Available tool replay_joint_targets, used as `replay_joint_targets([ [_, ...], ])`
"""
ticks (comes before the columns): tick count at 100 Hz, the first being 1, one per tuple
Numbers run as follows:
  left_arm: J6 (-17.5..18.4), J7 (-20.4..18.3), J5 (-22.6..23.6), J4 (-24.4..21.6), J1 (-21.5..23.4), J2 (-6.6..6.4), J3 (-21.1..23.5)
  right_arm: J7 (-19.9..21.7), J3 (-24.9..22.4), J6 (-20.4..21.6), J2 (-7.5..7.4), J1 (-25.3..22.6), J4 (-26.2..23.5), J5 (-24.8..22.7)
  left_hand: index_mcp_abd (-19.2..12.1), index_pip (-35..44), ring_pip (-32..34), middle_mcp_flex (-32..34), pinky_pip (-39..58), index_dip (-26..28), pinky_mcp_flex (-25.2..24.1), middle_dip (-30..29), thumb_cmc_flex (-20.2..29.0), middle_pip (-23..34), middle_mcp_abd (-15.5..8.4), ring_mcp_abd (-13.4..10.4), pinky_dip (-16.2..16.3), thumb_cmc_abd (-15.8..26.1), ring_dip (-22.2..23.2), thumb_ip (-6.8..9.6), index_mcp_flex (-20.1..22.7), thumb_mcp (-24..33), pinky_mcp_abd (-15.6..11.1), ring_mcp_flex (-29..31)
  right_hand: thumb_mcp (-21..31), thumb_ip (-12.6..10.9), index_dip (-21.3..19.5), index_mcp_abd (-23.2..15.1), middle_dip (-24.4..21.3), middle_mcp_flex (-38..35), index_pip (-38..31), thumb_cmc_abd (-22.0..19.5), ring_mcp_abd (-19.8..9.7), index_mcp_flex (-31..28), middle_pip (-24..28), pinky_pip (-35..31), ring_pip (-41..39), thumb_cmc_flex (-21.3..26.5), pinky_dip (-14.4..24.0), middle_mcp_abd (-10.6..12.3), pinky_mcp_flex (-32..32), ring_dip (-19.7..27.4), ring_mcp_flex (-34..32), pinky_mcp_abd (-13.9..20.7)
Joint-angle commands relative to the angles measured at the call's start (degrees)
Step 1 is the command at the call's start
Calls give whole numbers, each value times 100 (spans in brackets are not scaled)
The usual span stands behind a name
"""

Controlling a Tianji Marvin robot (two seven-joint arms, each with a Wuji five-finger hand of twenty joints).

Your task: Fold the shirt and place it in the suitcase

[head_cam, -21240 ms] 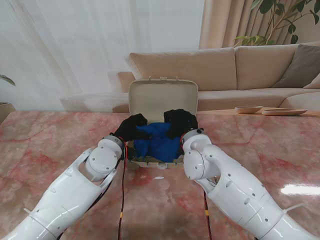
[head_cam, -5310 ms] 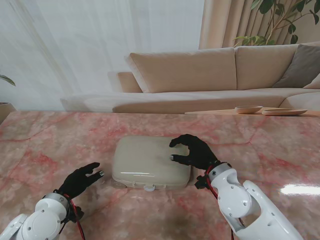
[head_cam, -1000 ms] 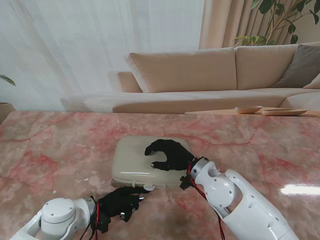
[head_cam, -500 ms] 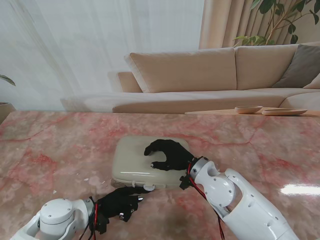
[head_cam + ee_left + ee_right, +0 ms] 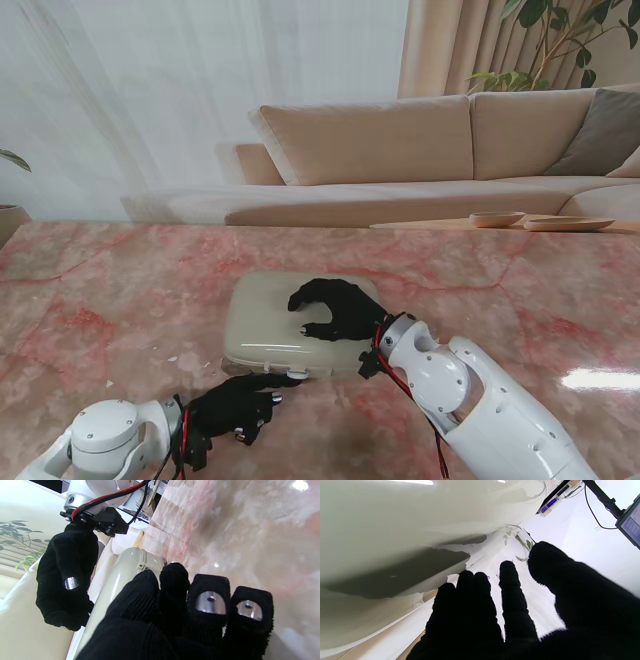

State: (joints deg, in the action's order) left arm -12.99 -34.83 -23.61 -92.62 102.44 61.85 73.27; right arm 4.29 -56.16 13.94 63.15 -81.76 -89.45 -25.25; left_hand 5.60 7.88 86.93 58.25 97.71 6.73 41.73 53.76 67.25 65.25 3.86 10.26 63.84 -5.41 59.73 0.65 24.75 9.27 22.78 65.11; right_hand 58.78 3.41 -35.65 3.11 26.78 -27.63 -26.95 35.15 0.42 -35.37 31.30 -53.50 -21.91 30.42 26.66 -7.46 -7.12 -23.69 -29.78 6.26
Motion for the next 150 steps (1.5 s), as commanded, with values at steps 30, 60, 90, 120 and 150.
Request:
replay_joint_targets([
  [30,101,89,-121,-99,-19,41,23,269,110,-155,-60,-180,415,-8,-1009,-59,398,115,518,34,18,-27,194,69,-29,-101,135,23,40,131,41,124,142,253,159,-112,14,-23,60,53,-74,87,754,-49,74,-711,-161,64,87,-337,-511,7,-219,-1397],
  [60,244,-29,-257,-111,-3,36,29,303,121,-169,-64,-161,448,13,-973,29,398,112,515,81,18,-23,190,72,-24,-101,135,25,39,129,154,136,151,252,136,-115,16,-24,62,57,-66,67,757,-44,78,-711,-162,75,88,-330,-511,5,-215,-1397],
  [90,204,1,-209,-134,7,33,46,343,117,-197,-72,-149,465,19,-910,79,398,112,510,113,5,-21,199,68,-26,-101,136,32,38,103,178,126,158,252,142,-120,13,-29,61,55,-69,73,755,-50,78,-711,-163,77,89,-334,-511,5,-217,-1397],
  [120,268,1,-246,-223,83,33,123,232,86,-263,-42,-178,402,10,-768,128,369,130,477,148,-27,-39,139,15,63,-73,150,-44,39,108,178,87,188,225,144,-115,12,-25,61,47,-69,50,754,-44,78,-711,-155,40,89,-331,-511,9,-222,-1397],
  [150,453,391,-188,-727,458,68,434,-75,-106,-415,21,-333,23,-87,-638,172,289,126,417,179,-76,-47,190,-94,-28,-28,188,6,65,-150,215,-284,212,194,79,-112,21,-20,56,45,-50,-7,758,-15,70,-713,-139,-20,90,-340,-523,21,-221,-1397],
])
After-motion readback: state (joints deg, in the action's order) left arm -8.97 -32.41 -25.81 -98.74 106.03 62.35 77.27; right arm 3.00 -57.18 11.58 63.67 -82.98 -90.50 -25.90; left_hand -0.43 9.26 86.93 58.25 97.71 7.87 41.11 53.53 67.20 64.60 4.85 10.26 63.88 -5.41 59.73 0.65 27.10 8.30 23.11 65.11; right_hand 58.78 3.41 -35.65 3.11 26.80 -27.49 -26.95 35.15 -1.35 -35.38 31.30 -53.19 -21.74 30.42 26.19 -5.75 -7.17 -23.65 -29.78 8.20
